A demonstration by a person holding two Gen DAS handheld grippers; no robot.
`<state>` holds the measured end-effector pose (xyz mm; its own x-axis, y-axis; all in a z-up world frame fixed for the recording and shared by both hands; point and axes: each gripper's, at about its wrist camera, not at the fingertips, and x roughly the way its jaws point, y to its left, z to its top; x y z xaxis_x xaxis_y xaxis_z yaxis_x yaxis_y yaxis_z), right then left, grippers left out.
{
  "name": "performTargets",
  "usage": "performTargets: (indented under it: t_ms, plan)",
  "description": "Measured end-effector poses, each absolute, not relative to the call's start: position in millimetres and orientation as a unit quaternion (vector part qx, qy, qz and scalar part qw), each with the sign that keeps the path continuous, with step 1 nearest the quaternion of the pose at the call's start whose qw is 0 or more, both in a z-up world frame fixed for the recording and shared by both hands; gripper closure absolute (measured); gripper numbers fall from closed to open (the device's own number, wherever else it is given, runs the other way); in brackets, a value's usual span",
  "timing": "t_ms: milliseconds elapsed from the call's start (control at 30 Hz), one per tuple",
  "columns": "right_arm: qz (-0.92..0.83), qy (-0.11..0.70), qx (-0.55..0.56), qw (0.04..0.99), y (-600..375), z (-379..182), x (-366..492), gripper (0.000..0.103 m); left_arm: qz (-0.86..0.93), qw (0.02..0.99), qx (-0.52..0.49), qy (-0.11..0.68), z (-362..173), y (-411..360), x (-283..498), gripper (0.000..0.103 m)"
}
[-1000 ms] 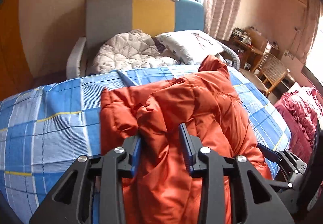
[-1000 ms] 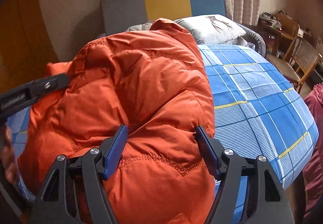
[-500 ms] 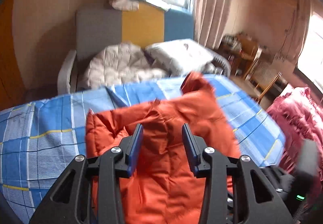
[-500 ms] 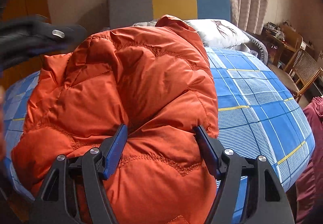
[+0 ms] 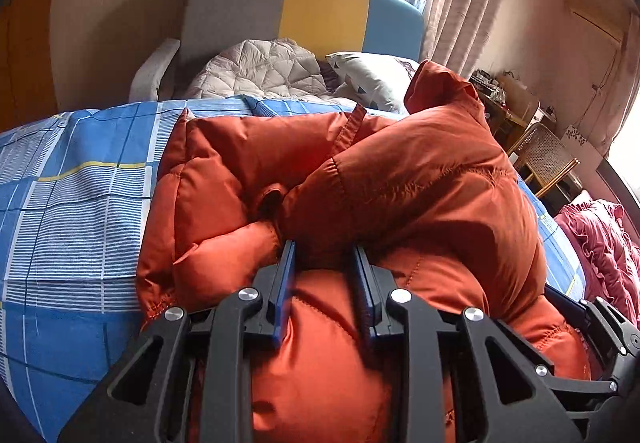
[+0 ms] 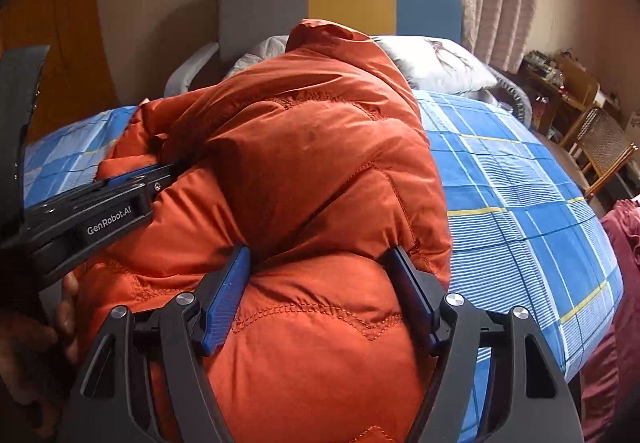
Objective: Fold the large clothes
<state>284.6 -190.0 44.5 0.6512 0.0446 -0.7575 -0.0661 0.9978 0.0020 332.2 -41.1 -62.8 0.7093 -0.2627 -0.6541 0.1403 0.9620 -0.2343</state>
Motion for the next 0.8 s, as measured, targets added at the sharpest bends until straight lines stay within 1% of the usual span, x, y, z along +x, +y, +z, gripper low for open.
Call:
performTargets:
  t_ms: [267,367,533,600,700,767,800]
  plan:
    - [-0.013,0.407,-0.009,0.913,-185,57,271,0.032,-0.085,0.928,-0.073,0.356,-50,-41,314,0.075]
    - [-0.025,0.405,0.009,0.914,-189,63,263,0.029,-0.080,0.932,-0.067,0.348,-43,-41,301,0.068]
    - [-0.037,0.405,0.032,0.913,-195,74,248,0.028,-0.075,0.937,-0.054,0.338,-33,-40,285,0.057]
    - [-0.041,0.402,0.038,0.914,-197,77,240,0.026,-0.073,0.940,-0.047,0.330,-28,-40,275,0.050]
    - [-0.044,0.397,0.038,0.916,-197,81,231,0.025,-0.069,0.943,-0.043,0.322,-22,-38,264,0.044]
    - [-0.048,0.393,0.037,0.917,-198,84,224,0.019,-0.068,0.944,-0.043,0.320,-19,-37,257,0.041]
    - [-0.049,0.391,0.036,0.918,-199,86,221,0.019,-0.065,0.945,-0.041,0.318,-17,-37,252,0.038]
